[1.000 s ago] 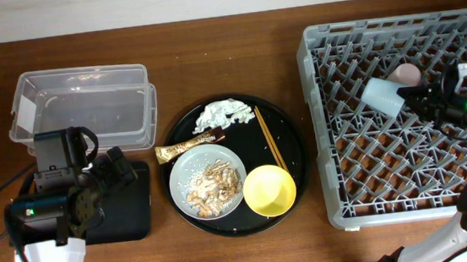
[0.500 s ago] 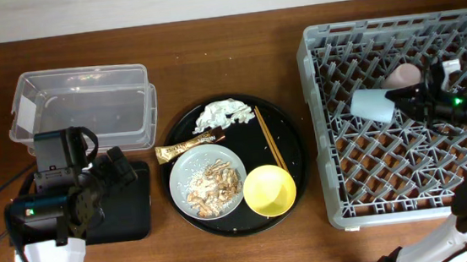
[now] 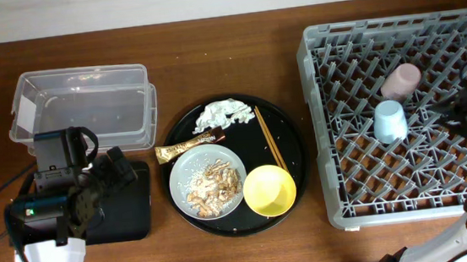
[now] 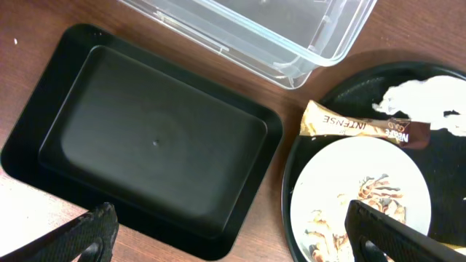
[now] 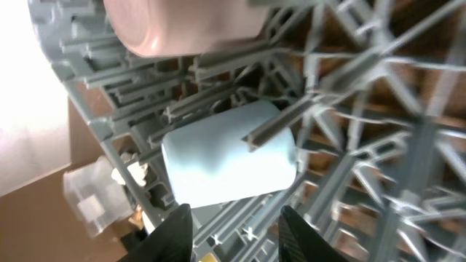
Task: Sort waste into correct bins and load items into the dishwasher rack
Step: 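Carry the blue cup into the rack and set it down, then reach the right gripper to the yellow cup and grasp it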
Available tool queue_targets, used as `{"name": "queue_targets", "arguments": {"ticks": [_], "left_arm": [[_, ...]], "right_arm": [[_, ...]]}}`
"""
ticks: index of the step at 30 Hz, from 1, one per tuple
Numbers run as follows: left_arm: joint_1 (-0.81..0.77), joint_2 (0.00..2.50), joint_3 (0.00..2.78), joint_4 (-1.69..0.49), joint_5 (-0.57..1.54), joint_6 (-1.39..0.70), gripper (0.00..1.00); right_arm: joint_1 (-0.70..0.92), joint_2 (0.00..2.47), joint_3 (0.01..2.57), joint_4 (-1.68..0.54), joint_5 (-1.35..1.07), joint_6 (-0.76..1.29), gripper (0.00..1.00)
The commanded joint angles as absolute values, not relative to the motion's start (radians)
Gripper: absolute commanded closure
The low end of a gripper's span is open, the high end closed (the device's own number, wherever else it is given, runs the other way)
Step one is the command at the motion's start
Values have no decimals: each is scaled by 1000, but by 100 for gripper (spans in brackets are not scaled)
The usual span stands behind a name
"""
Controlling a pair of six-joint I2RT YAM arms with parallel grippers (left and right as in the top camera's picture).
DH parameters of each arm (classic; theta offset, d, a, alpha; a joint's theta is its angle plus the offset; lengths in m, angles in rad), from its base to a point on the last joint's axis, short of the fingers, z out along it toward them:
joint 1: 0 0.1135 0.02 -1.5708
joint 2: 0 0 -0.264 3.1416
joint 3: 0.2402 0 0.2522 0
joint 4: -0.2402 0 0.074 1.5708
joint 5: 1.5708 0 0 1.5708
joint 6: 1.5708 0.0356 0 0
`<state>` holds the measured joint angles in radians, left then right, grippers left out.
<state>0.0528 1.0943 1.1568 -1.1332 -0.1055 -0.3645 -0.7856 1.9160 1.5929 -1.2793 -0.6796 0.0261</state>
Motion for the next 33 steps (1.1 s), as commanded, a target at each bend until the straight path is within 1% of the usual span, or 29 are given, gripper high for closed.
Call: {"name": "queue_targets", "arguments": {"ticks": [1,2,3,4,5,7,9,10,11,13,18,20,24,29,30,33], "left_arm": [[55,1091,1168,-1132,-110,-381,1],[55,1091,1168,-1132,-110,-381,1],[55,1091,1168,-1132,-110,-381,1],[55,1091,1168,-1132,-110,-381,1],[55,1091,1168,-1132,-110,-381,1],[55,1091,1168,-1132,-110,-381,1],[55,1091,1168,-1132,-110,-381,1],[55,1091,1168,-1132,-110,-381,1],[55,1091,1168,-1132,-110,-381,1],[55,1091,1168,-1132,-110,-381,1],[55,1091,1168,-1132,-110,-381,1],[55,1091,1168,-1132,-110,-381,1],[55,1091,1168,-1132,-110,-381,1],[55,1091,1168,-1132,-110,-381,1],[55,1091,1168,-1132,-110,-381,1],[55,1091,1168,-1132,-110,-381,1]], "right_arm": [[-758,1874,1657,-1309,-612,47,63],[-742,1862,1657,-1308,-612,46,66],[-698,1848,1657,-1303,-607,46,76],[-645,1847,1657,-1290,-591,46,93],[-575,1847,1657,-1262,-567,46,96],[-449,1848,1657,-1213,-485,47,96],[-357,1851,1655,-1196,-344,84,96],[-310,1859,1652,-1196,-215,131,96],[-285,1868,1645,-1194,-144,160,96],[-276,1887,1639,-1196,-120,186,96],[-315,1907,1626,-1209,-90,211,96],[-333,1906,1627,-1243,16,257,96],[-363,1890,1670,-1312,17,279,96],[-360,1806,1690,-1356,17,297,96],[-360,1790,1690,-1368,-31,270,96],[-324,1720,1690,-1396,-339,106,96]]}}
